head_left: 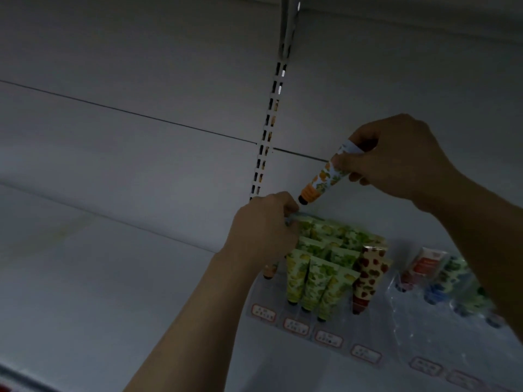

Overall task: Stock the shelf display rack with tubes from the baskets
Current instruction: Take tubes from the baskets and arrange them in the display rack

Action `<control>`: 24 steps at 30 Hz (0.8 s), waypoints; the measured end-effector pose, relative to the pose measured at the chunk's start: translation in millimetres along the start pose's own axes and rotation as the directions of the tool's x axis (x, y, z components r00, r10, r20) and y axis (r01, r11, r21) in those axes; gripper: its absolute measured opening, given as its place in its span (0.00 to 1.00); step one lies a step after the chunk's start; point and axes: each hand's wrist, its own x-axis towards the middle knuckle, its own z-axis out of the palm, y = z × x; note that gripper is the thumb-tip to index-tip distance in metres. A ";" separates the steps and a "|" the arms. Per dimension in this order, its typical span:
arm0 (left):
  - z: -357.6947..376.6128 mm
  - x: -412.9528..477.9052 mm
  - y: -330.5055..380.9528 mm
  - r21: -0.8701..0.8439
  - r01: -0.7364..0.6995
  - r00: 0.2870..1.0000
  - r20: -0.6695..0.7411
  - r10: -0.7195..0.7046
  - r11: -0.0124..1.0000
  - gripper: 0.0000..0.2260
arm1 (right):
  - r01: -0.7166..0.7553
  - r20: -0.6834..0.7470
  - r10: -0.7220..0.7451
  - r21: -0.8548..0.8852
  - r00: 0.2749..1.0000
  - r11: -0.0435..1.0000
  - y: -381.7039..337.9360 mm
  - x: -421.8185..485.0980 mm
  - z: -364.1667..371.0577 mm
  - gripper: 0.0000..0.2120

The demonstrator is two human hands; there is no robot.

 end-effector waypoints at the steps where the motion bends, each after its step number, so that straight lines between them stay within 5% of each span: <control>1: 1.2 0.5 1.0 0.007 -0.010 1.000 -0.019 0.010 1.000 0.09 | -0.002 -0.014 0.002 0.005 1.000 1.000 2.6 -0.3 -1.7 0.07; 3: 2.2 2.4 2.0 -0.007 -0.046 0.997 -0.059 0.046 0.999 0.02 | -0.005 -0.016 0.005 0.006 1.000 1.000 8.2 -2.0 -4.1 0.07; 11: 7.6 11.5 8.7 0.012 -0.111 0.993 -0.028 0.111 0.994 0.04 | 0.013 -0.061 -0.009 0.060 0.998 0.998 29.0 -9.1 -1.5 0.09; 19: 18.1 11.2 11.6 -0.170 0.011 1.000 -0.006 -0.012 0.985 0.02 | 0.068 -0.211 -0.038 0.133 0.977 0.989 25.4 -10.5 9.0 0.09; 24: 6.0 5.0 -1.5 -0.269 0.015 0.994 0.104 0.013 0.963 0.13 | 0.070 -0.192 -0.047 0.112 0.980 0.991 13.8 -11.5 8.6 0.08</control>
